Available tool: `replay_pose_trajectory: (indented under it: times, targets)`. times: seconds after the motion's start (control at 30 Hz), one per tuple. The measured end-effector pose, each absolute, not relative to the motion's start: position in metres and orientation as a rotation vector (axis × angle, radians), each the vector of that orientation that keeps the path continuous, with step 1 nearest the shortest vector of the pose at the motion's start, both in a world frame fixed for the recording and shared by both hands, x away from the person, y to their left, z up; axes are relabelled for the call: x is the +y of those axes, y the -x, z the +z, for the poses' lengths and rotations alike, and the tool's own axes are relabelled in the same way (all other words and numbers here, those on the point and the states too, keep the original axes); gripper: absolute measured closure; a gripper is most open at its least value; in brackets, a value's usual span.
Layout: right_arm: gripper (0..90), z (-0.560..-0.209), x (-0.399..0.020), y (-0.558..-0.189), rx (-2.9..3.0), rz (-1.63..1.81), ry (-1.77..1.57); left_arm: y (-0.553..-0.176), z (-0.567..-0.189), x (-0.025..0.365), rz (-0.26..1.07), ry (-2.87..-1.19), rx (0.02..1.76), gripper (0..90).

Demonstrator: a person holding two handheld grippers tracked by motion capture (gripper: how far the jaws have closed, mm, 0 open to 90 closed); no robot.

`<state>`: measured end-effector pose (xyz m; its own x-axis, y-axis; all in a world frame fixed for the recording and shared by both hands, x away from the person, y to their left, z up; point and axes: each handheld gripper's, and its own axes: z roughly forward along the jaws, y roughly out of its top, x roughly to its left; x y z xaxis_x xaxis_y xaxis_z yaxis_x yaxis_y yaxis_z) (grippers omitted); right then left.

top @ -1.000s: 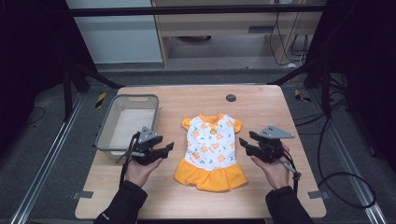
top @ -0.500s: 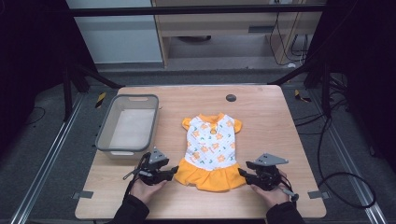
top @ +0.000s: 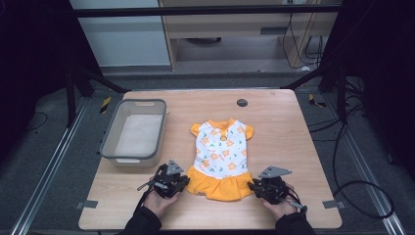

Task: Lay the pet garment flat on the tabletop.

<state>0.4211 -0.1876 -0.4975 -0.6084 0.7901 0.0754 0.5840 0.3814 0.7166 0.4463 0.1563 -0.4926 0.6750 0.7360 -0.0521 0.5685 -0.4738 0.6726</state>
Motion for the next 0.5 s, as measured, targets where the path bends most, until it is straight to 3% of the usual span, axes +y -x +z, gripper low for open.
replay_pose_trajectory:
  times: [0.13, 0.5]
  targets:
    - [84.6, -0.496, -0.186, -0.421, 2.389, 1.054, -1.225, -0.445, -0.491, 0.154, 0.332, -2.223, 1.01, 87.6]
    - [83.0, -0.492, -0.203, -0.41, 2.428, 1.078, -1.222, -0.421, -0.487, 0.161, 0.253, -2.247, 0.985, 87.7]
